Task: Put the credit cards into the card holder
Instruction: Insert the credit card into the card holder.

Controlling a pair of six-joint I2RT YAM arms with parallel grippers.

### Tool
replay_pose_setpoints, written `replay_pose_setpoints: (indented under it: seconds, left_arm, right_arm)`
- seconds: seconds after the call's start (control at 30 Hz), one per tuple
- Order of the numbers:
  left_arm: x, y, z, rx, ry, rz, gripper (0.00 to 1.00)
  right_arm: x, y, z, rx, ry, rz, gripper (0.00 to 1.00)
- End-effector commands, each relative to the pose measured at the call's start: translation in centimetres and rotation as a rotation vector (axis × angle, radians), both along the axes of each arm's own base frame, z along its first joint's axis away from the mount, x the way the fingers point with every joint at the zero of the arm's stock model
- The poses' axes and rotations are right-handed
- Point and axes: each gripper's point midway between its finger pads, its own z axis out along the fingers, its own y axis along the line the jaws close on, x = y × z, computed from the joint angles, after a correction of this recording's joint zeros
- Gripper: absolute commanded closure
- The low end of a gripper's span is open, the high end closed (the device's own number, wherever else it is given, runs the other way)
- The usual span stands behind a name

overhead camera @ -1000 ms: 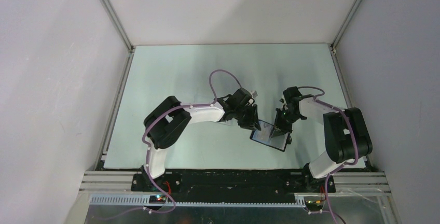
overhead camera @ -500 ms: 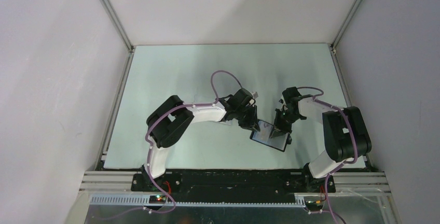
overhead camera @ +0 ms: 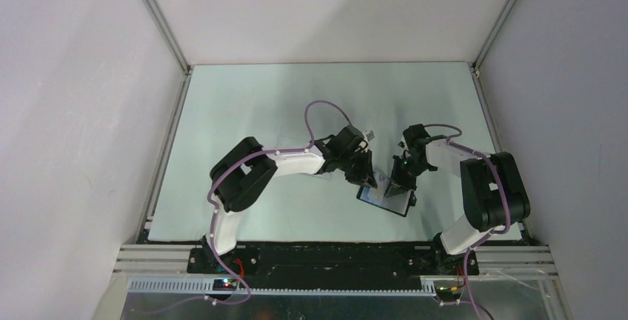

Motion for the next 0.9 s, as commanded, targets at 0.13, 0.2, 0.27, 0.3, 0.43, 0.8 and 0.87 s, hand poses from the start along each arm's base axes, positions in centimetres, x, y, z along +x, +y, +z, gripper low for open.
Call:
replay_pose_setpoints:
  seconds: [0.13, 0.2, 0.27, 0.3, 0.43, 0.8, 0.87]
  left_arm:
    - [-0.7, -2.6, 4.0, -0.132, -0.023, -0.057, 0.8]
    - [-0.9, -2.8, 3.7, -0.129, -0.016, -0.06, 0.8]
    - [-1.0, -2.9, 3.8, -0.131, -0.02, -0.063, 0.79]
    - [-0.9, -3.0, 3.9, -0.132, -0.021, -0.062, 0.78]
    - [-0.9, -3.2, 4.4, -0.138, -0.035, -0.061, 0.73]
    - [-2.7, -5.9, 5.1, -0.183, 0.008, -0.135, 0.61]
    - [-3.1, -6.5, 4.8, -0.184, 0.02, -0.15, 0.6]
  right_arm:
    - [1.4, 0.1, 2.6, 0.031, -0.089, -0.009, 1.0]
    - [1.7, -0.1, 3.5, 0.029, -0.11, -0.017, 1.0]
    - [2.1, -0.4, 4.5, 0.025, -0.138, -0.028, 1.0]
    - [2.1, -0.6, 5.0, 0.018, -0.147, -0.032, 1.0]
    - [2.9, -1.6, 6.9, 0.004, -0.208, -0.063, 1.0]
    - [3.8, -4.0, 9.9, 0.01, -0.308, -0.145, 1.0]
    - [4.0, -4.4, 10.3, 0.012, -0.322, -0.16, 1.0]
